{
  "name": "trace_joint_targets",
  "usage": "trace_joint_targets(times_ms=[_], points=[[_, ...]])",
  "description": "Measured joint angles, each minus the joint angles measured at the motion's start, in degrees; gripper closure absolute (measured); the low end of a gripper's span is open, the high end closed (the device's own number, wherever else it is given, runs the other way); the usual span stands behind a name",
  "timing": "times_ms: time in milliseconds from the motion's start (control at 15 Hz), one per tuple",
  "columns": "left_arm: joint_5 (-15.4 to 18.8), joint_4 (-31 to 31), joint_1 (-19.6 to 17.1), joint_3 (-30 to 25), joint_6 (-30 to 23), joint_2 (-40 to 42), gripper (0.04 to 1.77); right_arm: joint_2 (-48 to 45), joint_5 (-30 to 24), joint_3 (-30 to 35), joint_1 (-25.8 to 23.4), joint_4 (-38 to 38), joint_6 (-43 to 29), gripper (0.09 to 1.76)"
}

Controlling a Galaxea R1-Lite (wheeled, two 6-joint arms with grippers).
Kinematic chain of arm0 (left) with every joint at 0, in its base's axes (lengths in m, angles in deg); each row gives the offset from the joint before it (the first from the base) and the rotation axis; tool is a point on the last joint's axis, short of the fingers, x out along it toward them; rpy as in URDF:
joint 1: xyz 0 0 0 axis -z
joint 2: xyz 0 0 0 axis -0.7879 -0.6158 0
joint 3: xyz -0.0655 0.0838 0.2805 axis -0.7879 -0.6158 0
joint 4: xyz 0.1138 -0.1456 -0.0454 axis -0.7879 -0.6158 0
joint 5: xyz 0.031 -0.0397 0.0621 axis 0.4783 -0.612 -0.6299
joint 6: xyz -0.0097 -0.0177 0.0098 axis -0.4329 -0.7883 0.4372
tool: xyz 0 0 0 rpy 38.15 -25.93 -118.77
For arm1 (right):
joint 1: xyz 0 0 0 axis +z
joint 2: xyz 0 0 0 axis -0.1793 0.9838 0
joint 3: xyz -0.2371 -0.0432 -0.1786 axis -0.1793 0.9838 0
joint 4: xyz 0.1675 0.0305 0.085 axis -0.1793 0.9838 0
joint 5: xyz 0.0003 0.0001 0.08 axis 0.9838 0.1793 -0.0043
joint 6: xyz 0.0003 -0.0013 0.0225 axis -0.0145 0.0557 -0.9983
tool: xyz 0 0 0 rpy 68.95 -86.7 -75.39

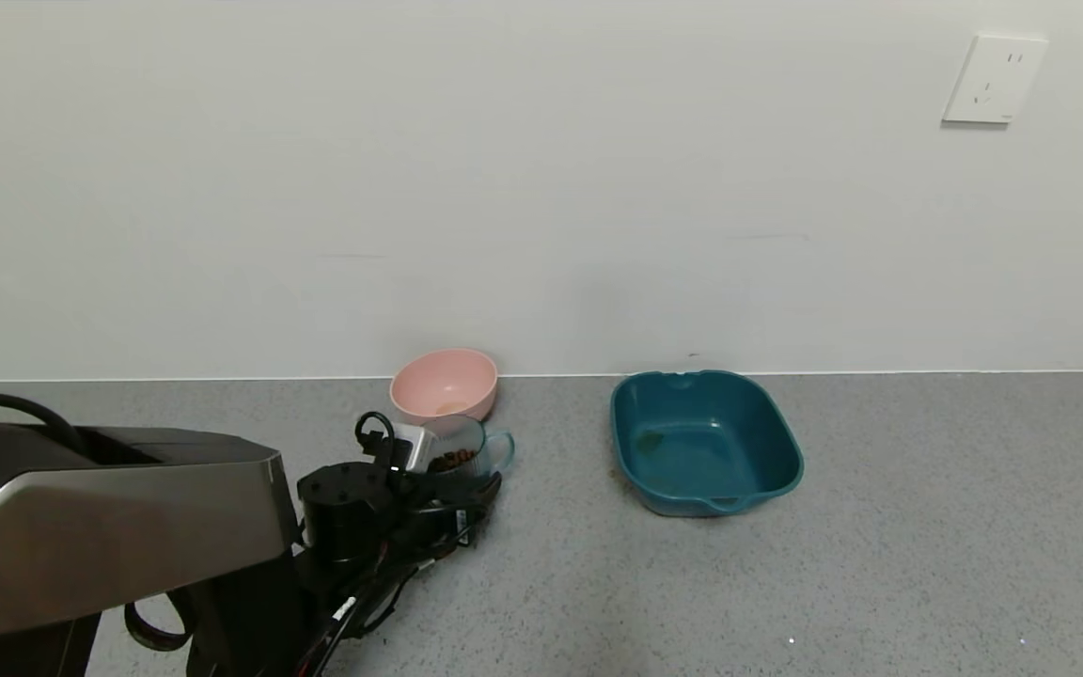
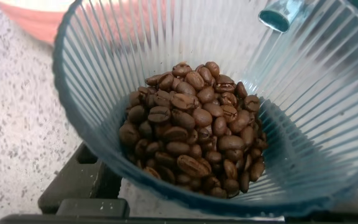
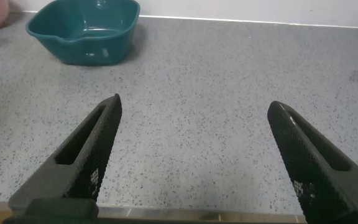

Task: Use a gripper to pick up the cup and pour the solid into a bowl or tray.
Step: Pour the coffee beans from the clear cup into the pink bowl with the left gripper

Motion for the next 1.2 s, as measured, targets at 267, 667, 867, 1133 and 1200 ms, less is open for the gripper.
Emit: trace_joint_targets(times_ms=[267, 667, 867, 1133, 1200], points=[[-0.4, -5.7, 0.5, -0.9, -0.1, 5.2, 0.48, 0.0, 0.0, 0.0, 0.0, 0.0, 0.0, 0.14], [-6.5, -21.3, 2.8, 1.2, 0.1, 16.8, 0.48, 0.0, 0.0, 0.0, 0.0, 0.0, 0.0, 0.14], [-9.7, -30.1, 2.3, 5.7, 0.1, 22.2, 0.48, 0.0, 0.0, 0.0, 0.0, 0.0, 0.0, 0.14], [-13.4, -37.0, -0.6, 11.5, 0.5, 26.5, 0.48, 0.0, 0.0, 0.0, 0.0, 0.0, 0.0, 0.14], [-14.4, -38.4, -1.5, 12.7, 0.5, 26.9, 0.48, 0.0, 0.0, 0.0, 0.0, 0.0, 0.0, 0.14]])
